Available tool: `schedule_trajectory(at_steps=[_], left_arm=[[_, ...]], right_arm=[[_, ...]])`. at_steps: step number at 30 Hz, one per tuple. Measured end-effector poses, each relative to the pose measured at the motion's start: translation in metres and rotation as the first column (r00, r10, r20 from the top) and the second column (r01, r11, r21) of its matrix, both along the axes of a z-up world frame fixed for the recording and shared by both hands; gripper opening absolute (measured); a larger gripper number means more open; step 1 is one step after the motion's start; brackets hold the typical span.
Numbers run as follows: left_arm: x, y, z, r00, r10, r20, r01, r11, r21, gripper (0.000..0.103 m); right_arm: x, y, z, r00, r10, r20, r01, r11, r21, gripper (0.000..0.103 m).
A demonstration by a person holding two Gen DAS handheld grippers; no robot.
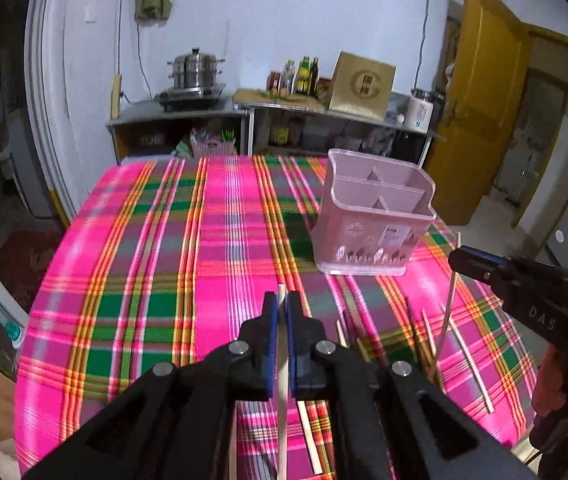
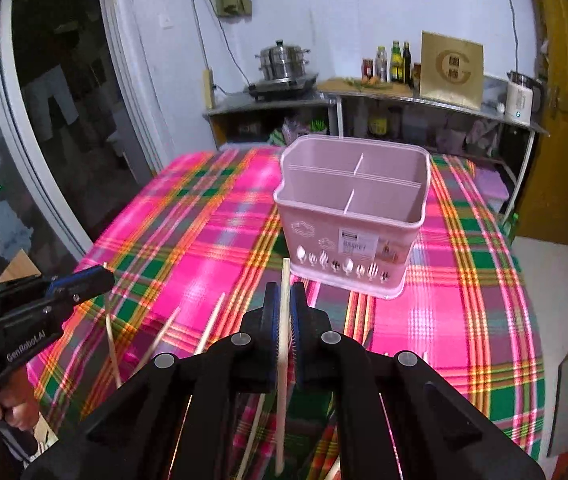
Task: Organize utensils
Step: 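Lift the held chopsticks and carry both grippers over the pink basket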
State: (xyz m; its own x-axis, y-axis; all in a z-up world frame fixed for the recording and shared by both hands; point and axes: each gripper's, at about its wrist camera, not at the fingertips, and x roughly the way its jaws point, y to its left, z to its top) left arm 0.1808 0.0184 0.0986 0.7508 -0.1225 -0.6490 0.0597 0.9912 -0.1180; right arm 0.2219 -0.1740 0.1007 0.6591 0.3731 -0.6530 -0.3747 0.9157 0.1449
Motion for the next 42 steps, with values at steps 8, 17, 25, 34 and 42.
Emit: schedule_trajectory(at_steps=[8, 17, 25, 34, 42], left_arm=[[0.001, -0.005, 0.017, 0.999, -0.024, 0.038, 0.023, 1.0, 0.016, 0.005], [0.018, -0.016, 0.039, 0.995, -0.068, 0.071, 0.068, 0.998, 0.012, 0.005], [0.049, -0.033, 0.073, 0.985, -0.127, 0.116, 0.128, 0.992, -0.003, 0.005], [0.09, -0.043, 0.109, 0.97, -0.153, 0.187, 0.16, 0.987, -0.018, 0.005], [0.125, -0.052, 0.127, 0.96, -0.159, 0.23, 0.167, 0.986, -0.015, 0.005]], right_arm=[[-0.006, -0.004, 0.02, 0.998, 0.002, 0.056, -0.002, 1.0, 0.012, 0.005], [0.0, -0.013, 0.029, 0.996, -0.001, 0.087, 0.0, 1.0, 0.014, 0.005], [0.02, -0.024, 0.058, 0.99, -0.02, 0.138, 0.015, 0.999, 0.039, 0.005], [0.051, -0.033, 0.098, 0.976, -0.049, 0.214, 0.027, 0.994, 0.107, 0.005], [0.082, -0.033, 0.113, 0.967, -0.07, 0.244, 0.038, 0.99, 0.134, 0.005]])
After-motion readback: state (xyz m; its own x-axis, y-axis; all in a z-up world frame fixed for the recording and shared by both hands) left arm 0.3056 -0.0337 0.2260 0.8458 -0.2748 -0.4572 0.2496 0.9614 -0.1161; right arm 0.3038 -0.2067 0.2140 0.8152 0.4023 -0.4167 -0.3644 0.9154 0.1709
